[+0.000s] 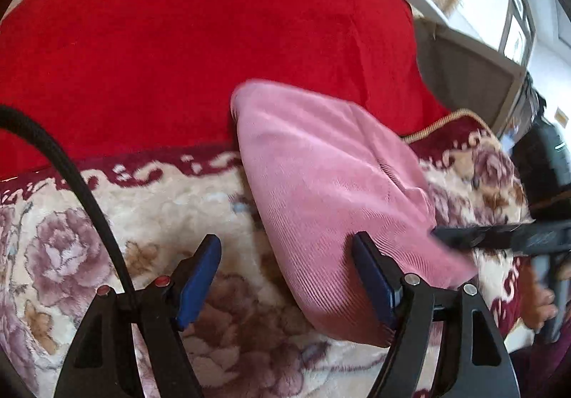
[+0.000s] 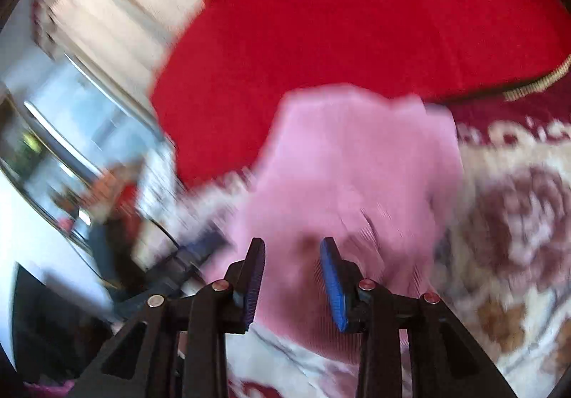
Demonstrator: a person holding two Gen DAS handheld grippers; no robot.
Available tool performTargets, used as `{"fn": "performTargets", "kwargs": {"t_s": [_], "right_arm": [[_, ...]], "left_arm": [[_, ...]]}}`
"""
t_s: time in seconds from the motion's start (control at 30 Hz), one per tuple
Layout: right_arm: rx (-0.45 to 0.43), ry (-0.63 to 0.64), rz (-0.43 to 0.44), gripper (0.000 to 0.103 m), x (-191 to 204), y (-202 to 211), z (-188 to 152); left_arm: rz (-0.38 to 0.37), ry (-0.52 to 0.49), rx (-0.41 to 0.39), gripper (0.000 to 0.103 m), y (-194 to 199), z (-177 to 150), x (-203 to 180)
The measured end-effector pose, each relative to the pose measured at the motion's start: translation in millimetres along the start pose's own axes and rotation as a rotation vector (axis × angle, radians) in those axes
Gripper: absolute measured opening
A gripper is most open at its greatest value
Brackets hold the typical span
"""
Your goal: Fold large clothes
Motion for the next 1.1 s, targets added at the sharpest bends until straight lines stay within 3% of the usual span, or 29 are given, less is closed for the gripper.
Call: {"fn": "performTargets", "kwargs": {"t_s": [0.07, 0.13, 0.23, 0.53, 0.63, 0.9, 1.03, 1.1], "right_arm": [[0.101, -0.072, -0.033, 0.029, -23, -27, -18], [0.086, -0.090, -0.043, 0.025, -29, -29, -25], [0.068, -0.070, -0.100, 0.025, -23, -28, -28], [0.013, -0.071, -0.205, 0.026, -14, -44, -32], [-0.011, -0.050, -0.259, 0.025, -13, -44, -30], [-0.118, -0.028, -0.188, 0.028, -2, -5, -30], [-0.206, -0.031, -0.174, 0.028, 1, 21, -23], [-0.205, -0.036, -0.165, 0.028, -2, 20, -17]], "left_arm": [[0.025, -0.010, -0.006, 0.077, -3, -4, 0], [0.074, -0.036, -0.024, 0.078, -5, -6, -2], [0.068, 0.001, -0.011, 0.079, -5, -7, 3], [0.238, -0.035, -0.047, 0.079, -6, -10, -4], [0.255, -0.029, -0.043, 0.079, -3, -8, -4], [0.237, 0.041, -0.064, 0.078, 20, 4, 3], [0.257, 0.105, -0.145, 0.078, 42, 19, 18], [0.267, 0.108, -0.126, 0.079, 33, 23, 21]]}}
Point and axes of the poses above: each gripper's, at about its wrist camera, not at the fingertips, and y roughly against the way its jaws point, x to its left, z to its top, the point moved 6 cm from there along -y, roughly the way its jaws point, and after that the axes turned 14 degrees about x, right-handed, at the moved point
